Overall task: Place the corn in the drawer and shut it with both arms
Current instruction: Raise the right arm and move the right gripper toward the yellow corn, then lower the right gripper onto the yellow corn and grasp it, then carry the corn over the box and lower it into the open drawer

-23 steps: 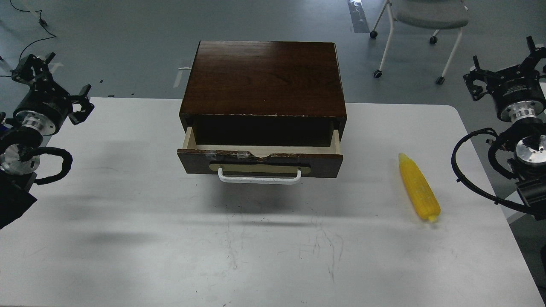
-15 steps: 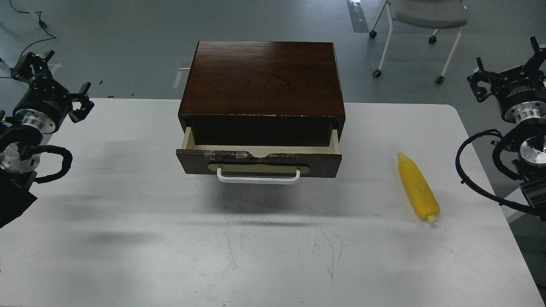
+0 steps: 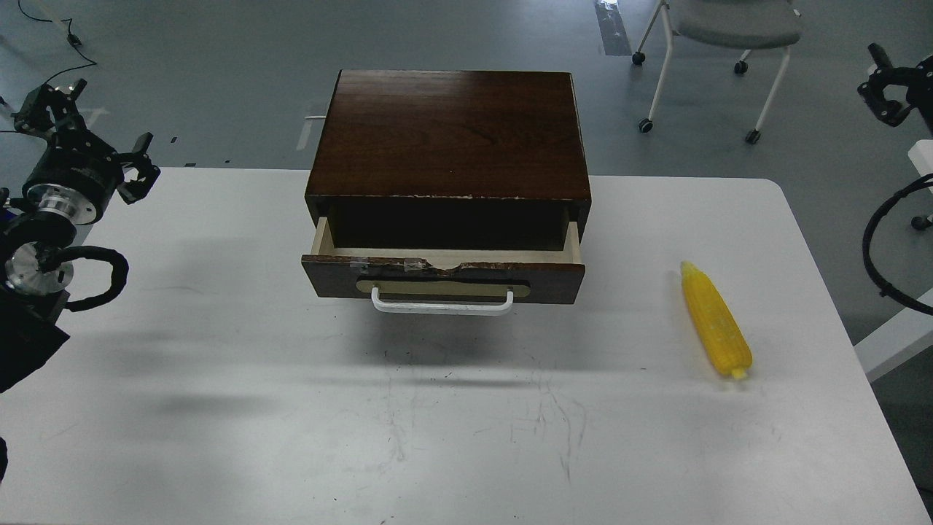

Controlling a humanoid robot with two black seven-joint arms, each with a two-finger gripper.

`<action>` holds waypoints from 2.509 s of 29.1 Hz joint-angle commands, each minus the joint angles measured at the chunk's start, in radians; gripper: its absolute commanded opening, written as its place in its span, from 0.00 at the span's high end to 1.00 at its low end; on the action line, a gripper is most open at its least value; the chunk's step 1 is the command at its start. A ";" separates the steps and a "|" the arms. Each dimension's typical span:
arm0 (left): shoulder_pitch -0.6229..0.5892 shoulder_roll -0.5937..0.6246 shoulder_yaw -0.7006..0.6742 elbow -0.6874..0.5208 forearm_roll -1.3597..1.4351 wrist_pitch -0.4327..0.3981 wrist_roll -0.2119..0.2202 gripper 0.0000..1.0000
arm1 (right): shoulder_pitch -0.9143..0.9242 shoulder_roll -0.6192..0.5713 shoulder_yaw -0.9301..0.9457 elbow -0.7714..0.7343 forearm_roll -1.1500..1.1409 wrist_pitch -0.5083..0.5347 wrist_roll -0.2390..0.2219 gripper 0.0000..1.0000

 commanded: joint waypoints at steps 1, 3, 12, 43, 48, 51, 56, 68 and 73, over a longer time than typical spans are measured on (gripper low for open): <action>0.001 0.005 -0.002 -0.002 -0.001 0.000 0.000 0.01 | 0.119 -0.016 -0.185 0.004 -0.188 -0.001 0.000 0.00; 0.001 0.008 -0.002 -0.002 -0.002 0.000 0.000 0.01 | 0.169 -0.014 -0.269 0.007 -0.285 -0.001 0.000 0.00; -0.001 0.022 -0.010 -0.002 -0.002 0.000 -0.001 0.01 | 0.308 -0.022 -0.403 0.183 -0.771 -0.001 0.000 0.00; 0.010 0.017 -0.020 -0.002 -0.001 0.000 -0.028 0.01 | -0.048 -0.080 -0.498 0.642 -1.540 -0.187 -0.103 0.25; 0.013 0.016 -0.019 -0.002 -0.001 0.000 -0.029 0.01 | -0.065 -0.050 -0.498 0.624 -1.542 -0.189 -0.104 0.30; 0.013 0.016 -0.019 -0.002 -0.001 0.000 -0.029 0.01 | -0.068 -0.028 -0.498 0.596 -1.542 -0.189 -0.103 0.44; 0.013 0.019 -0.019 -0.002 -0.001 0.000 -0.029 0.01 | -0.079 -0.025 -0.498 0.595 -1.542 -0.189 -0.098 0.63; 0.007 0.036 -0.019 0.000 -0.001 0.000 -0.028 0.01 | 0.120 -0.117 -0.483 0.663 -1.531 -0.184 -0.081 1.00; 0.007 0.057 -0.017 0.000 0.001 0.000 -0.023 0.01 | 0.359 -0.162 -0.486 0.795 -1.543 -0.181 -0.078 1.00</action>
